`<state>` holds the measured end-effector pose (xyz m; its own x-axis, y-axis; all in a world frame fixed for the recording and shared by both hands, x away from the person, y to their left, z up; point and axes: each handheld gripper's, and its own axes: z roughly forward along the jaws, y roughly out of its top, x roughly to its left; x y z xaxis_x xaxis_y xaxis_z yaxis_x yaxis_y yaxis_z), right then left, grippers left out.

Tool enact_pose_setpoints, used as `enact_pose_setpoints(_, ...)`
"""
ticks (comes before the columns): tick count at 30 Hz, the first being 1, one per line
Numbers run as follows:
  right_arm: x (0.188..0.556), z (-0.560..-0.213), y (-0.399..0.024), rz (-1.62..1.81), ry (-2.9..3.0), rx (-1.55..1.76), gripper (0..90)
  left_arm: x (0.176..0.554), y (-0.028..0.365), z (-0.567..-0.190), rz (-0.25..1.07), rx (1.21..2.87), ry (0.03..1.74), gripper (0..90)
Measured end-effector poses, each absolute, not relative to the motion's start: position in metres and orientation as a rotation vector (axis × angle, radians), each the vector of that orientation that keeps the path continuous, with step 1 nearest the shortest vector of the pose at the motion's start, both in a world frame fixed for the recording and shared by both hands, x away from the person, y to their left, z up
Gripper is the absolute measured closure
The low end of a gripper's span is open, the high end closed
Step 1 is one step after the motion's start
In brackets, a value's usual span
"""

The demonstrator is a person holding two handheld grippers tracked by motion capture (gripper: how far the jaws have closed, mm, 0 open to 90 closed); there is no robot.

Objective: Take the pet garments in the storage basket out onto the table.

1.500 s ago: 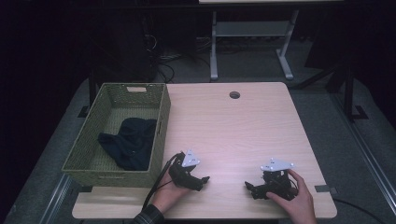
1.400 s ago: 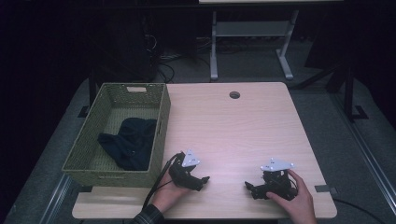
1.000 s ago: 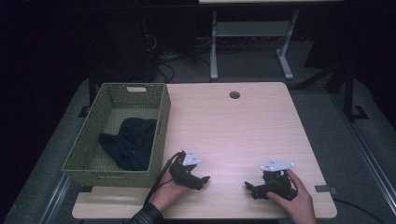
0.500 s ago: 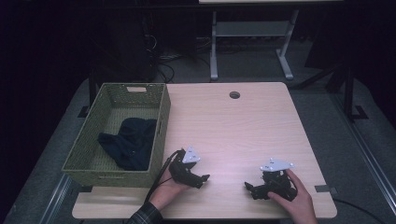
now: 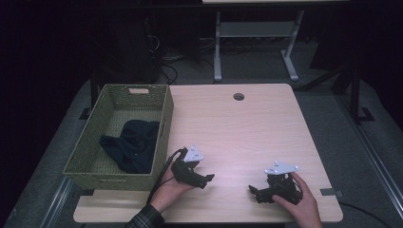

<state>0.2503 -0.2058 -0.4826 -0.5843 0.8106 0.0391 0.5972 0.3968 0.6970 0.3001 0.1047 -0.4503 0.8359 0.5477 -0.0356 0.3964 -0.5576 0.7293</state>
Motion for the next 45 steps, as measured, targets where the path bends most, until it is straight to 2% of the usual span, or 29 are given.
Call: enact_pose_setpoints(45, 0.250, -0.483, -0.206, 0.984, 2.352, 1.228, 0.0, 0.314, 0.112, -0.406, 0.256, 2.180, 0.674, 13.7)
